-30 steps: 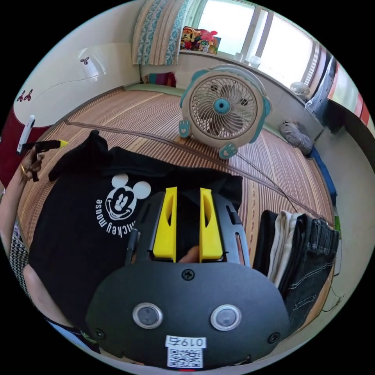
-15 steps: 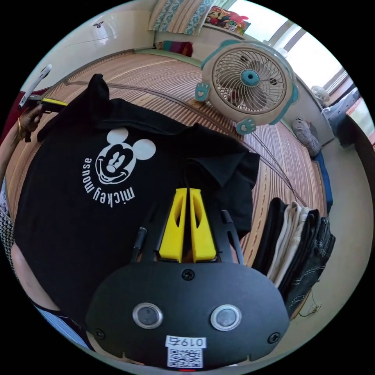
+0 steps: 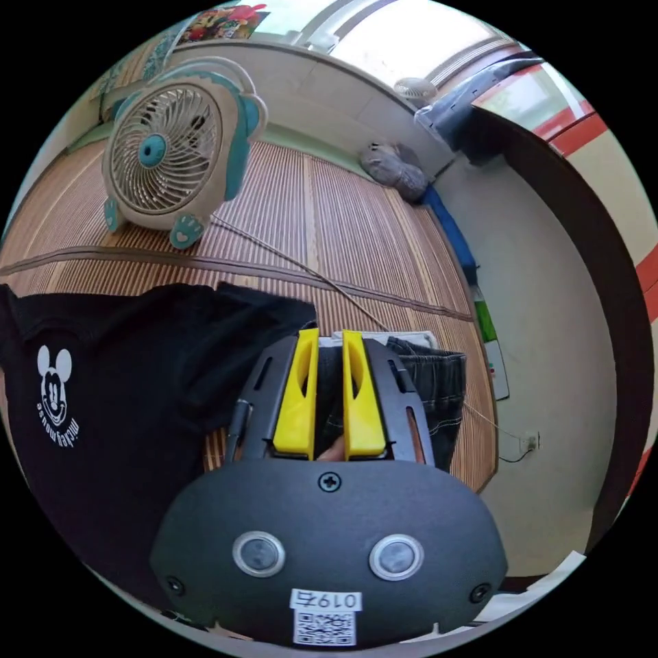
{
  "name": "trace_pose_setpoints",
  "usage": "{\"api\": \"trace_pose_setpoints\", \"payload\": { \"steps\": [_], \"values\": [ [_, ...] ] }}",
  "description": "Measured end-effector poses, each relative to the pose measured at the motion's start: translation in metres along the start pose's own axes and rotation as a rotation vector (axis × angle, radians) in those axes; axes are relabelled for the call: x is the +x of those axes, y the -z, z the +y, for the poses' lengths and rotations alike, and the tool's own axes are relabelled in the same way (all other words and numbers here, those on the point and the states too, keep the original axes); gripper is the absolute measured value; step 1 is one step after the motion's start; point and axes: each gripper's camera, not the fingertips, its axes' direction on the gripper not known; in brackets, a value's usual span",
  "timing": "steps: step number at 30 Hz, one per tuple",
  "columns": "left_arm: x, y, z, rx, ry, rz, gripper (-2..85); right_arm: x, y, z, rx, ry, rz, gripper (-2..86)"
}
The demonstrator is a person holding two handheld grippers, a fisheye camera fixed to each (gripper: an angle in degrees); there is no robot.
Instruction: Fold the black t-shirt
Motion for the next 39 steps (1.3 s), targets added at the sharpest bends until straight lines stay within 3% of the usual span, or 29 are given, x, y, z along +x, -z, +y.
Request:
{"api": "trace_pose_setpoints", "payload": {
  "steps": [3, 5, 8, 13, 16, 19, 23, 27, 31, 34, 39],
  "values": [
    [0.010, 0.011, 0.006, 0.098, -0.014, 0.051, 2.3, -0.033, 0.029, 0.009, 0.175, 0.129, -0.113, 8.4],
    [0.054, 0.014, 0.013, 0.090, -0.196, 0.257, 3.4, -0.079, 0.049, 0.014, 0.237, 0.289, -0.345, 8.7],
    [0.131, 0.015, 0.035, 0.042, -0.432, 0.455, 6.3, -0.144, 0.060, 0.022, 0.288, 0.452, -0.483, 10.7],
    [0.244, 0.011, 0.090, 0.039, -0.861, 0.338, 9.2, -0.227, 0.058, 0.044, 0.353, 0.716, -0.357, 10.6],
    [0.278, -0.005, 0.104, 0.017, -0.950, 0.258, 9.5, -0.236, 0.038, 0.038, 0.297, 0.717, -0.373, 9.4],
    [0.295, -0.027, 0.105, -0.039, -0.958, 0.203, 8.5, -0.233, 0.007, 0.030, 0.181, 0.706, -0.419, 6.9],
    [0.299, -0.040, 0.094, -0.064, -0.860, 0.191, 4.3, -0.221, -0.001, 0.025, 0.185, 0.667, -0.487, 0.6],
    [0.300, -0.035, 0.075, -0.003, -0.790, 0.196, 2.6, -0.206, 0.009, 0.015, 0.265, 0.631, -0.487, -0.4],
    [0.298, -0.031, 0.033, 0.077, -0.588, 0.224, 2.4, -0.177, 0.011, -0.024, 0.357, 0.395, -0.386, -0.7],
    [0.301, -0.042, 0.015, 0.035, -0.480, 0.187, 3.4, -0.167, -0.001, -0.046, 0.317, 0.273, -0.260, -0.7],
    [0.289, -0.053, 0.023, -0.017, -0.472, 0.195, 6.2, -0.147, -0.001, -0.021, 0.314, 0.255, -0.374, 0.0]
  ]
}}
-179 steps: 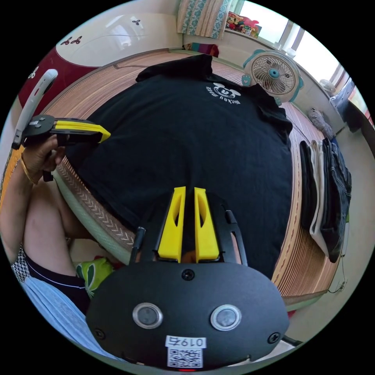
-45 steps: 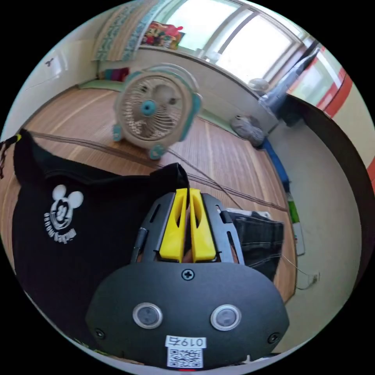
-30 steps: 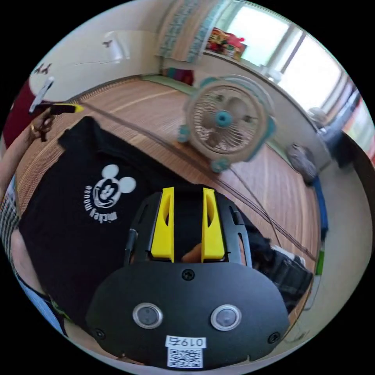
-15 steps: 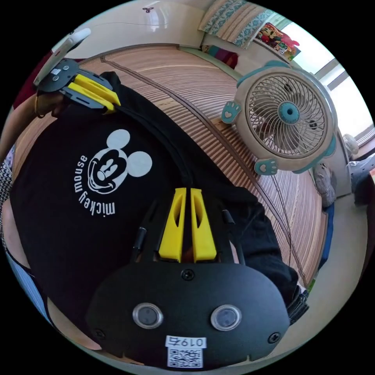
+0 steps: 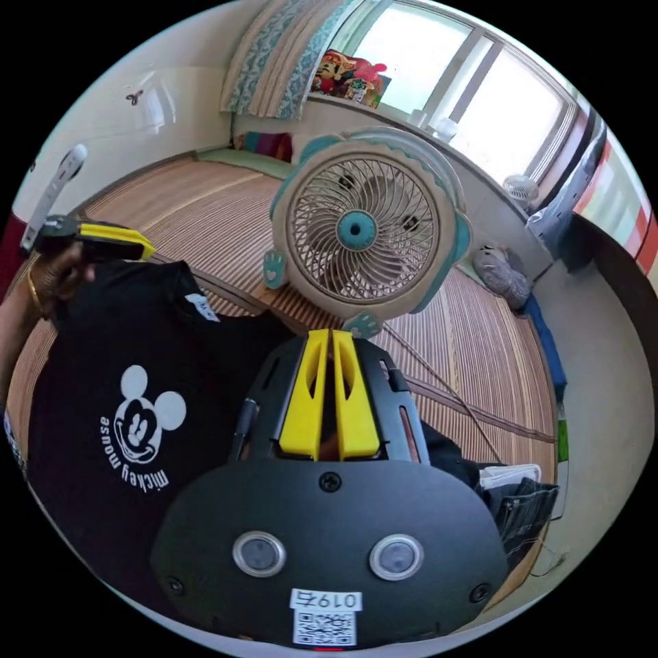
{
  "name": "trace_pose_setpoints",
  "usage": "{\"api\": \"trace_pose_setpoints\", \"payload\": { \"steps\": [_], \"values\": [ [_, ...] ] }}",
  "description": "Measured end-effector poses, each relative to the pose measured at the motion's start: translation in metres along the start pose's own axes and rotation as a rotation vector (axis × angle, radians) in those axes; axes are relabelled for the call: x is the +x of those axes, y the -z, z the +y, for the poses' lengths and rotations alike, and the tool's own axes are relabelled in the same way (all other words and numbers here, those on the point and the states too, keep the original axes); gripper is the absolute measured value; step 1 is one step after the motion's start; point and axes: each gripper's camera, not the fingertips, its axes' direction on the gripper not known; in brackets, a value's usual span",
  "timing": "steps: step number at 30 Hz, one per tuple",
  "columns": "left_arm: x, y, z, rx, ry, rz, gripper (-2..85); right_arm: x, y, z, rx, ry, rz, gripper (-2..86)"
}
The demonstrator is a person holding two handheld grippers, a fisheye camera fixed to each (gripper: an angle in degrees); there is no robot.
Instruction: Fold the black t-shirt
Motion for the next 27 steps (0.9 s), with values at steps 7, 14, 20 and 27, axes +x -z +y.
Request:
{"api": "trace_pose_setpoints", "payload": {
  "steps": [7, 14, 20, 27],
  "values": [
    [-0.027, 0.015, 0.063, -0.013, -0.033, -0.027, 4.8, 0.012, -0.023, 0.055, -0.138, 0.026, 0.012, 5.2],
    [-0.070, 0.011, 0.090, -0.023, 0.092, -0.073, 2.8, 0.038, -0.054, 0.037, -0.168, -0.058, -0.015, 9.2],
    [-0.080, -0.011, 0.101, -0.085, 0.086, -0.067, 2.0, 0.028, -0.067, 0.032, -0.212, 0.055, -0.008, 0.5],
    [-0.085, -0.010, 0.112, -0.073, 0.076, -0.092, 1.5, 0.048, -0.058, 0.042, -0.220, -0.030, 0.039, -0.9]
  ]
}}
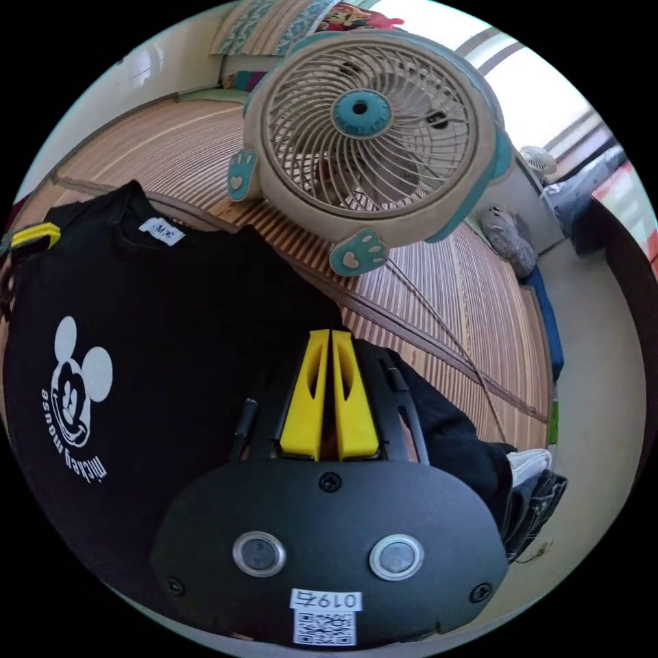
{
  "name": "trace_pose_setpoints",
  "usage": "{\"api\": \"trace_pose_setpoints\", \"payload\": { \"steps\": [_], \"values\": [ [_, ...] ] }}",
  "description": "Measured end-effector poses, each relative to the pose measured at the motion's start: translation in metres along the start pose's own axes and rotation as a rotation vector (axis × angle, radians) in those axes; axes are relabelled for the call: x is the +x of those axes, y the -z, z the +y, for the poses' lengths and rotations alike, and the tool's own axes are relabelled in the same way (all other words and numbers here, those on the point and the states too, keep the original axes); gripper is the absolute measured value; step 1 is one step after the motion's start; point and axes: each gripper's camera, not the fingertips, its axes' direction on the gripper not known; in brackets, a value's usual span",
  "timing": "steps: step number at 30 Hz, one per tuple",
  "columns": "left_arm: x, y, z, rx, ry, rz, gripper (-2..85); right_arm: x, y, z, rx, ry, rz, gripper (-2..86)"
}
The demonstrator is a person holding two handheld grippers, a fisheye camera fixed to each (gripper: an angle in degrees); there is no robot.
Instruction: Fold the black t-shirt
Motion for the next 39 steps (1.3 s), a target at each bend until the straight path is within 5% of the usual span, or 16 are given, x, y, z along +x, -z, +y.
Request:
{"api": "trace_pose_setpoints", "payload": {
  "steps": [11, 20, 39],
  "values": [
    [-0.054, 0.092, 0.102, 0.140, 0.048, 0.085, 1.8, 0.033, 0.152, 0.170, 0.236, -0.033, -0.075, 0.2],
    [-0.057, 0.095, 0.224, -0.036, 0.172, 0.220, 4.9, 0.046, 0.189, 0.318, 0.033, -0.162, -0.114, 8.4],
    [-0.077, 0.111, 0.256, -0.008, 0.298, 0.148, 0.9, 0.041, 0.175, 0.327, -0.054, -0.305, -0.149, -0.8]
  ]
}}
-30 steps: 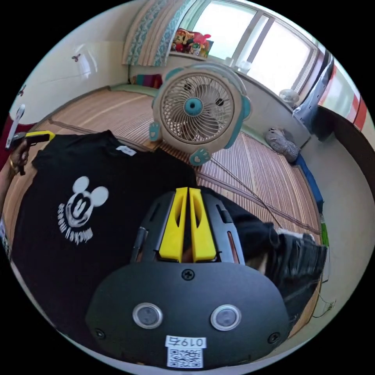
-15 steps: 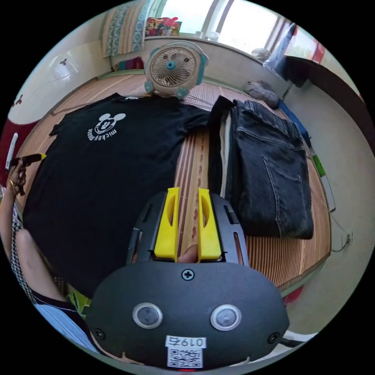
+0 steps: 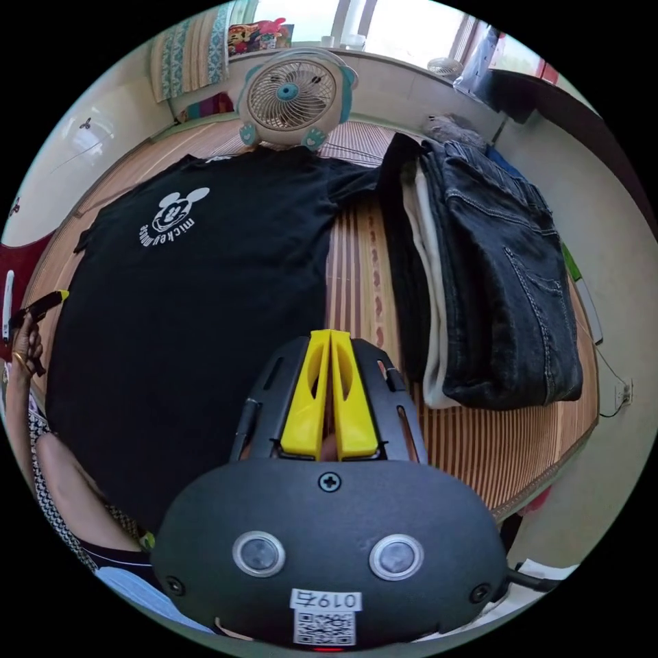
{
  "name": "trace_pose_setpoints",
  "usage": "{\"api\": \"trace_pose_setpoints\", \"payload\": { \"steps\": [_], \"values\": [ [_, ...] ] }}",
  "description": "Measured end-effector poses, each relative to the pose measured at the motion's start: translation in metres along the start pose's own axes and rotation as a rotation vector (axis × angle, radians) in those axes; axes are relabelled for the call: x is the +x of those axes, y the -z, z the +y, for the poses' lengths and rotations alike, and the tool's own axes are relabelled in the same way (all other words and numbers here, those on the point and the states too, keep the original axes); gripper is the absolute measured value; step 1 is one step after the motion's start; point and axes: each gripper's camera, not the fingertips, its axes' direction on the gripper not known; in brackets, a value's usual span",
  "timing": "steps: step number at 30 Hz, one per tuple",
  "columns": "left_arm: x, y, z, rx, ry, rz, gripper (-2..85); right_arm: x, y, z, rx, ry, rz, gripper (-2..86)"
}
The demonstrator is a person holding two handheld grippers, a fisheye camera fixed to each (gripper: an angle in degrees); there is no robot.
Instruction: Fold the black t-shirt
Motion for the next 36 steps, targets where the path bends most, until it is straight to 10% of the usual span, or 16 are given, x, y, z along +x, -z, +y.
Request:
{"api": "trace_pose_setpoints", "payload": {
  "steps": [36],
  "values": [
    [-0.023, -0.026, -0.188, 0.046, 0.145, -0.324, 6.5, -0.061, -0.038, -0.213, 0.136, 0.086, 0.160, 6.0]
  ]
}}
